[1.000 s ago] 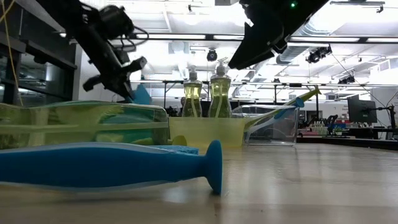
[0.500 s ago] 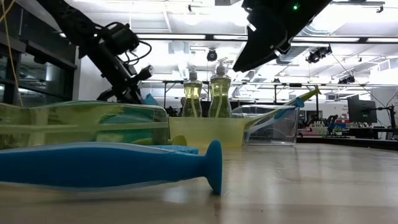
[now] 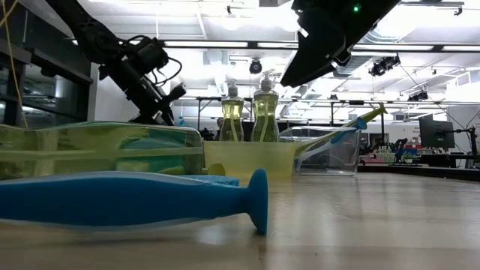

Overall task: Pick & Place Kitchen Sink Supplies
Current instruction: Put the blue sponge into the blue bin

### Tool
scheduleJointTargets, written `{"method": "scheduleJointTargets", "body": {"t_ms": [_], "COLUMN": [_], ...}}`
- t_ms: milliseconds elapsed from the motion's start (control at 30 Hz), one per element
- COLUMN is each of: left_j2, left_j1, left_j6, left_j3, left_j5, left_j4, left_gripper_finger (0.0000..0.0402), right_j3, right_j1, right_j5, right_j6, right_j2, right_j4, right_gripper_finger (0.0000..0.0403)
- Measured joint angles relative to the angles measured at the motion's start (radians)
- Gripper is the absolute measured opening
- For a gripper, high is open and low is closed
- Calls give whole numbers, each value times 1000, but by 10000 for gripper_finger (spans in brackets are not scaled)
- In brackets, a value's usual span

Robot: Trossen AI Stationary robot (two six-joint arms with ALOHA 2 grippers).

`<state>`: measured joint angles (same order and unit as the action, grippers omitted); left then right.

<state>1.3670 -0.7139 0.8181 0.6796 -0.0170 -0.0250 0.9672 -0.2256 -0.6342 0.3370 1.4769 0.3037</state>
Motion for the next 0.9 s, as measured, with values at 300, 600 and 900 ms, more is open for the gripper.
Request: {"method": "scheduleJointTargets", "body": {"t_ms": [300,600,900], "left_j2": [45,46,45], "left_j1": [0,0,0], "left_j6": [25,4,-30], "left_j3": [0,0,0], "left_j5": [-19,-18,-34], "left_j4": [-21,-33,-23], "left_gripper_finger": [35,150,237], "right_j3": [0,0,0], "right_j1": [0,0,0], "right_j5": [31,40,40], "right_j6": [4,16,55], "right_j2": [0,0,0], "right_j4": [7,15,61], "right_gripper_finger": [255,255,254]}}
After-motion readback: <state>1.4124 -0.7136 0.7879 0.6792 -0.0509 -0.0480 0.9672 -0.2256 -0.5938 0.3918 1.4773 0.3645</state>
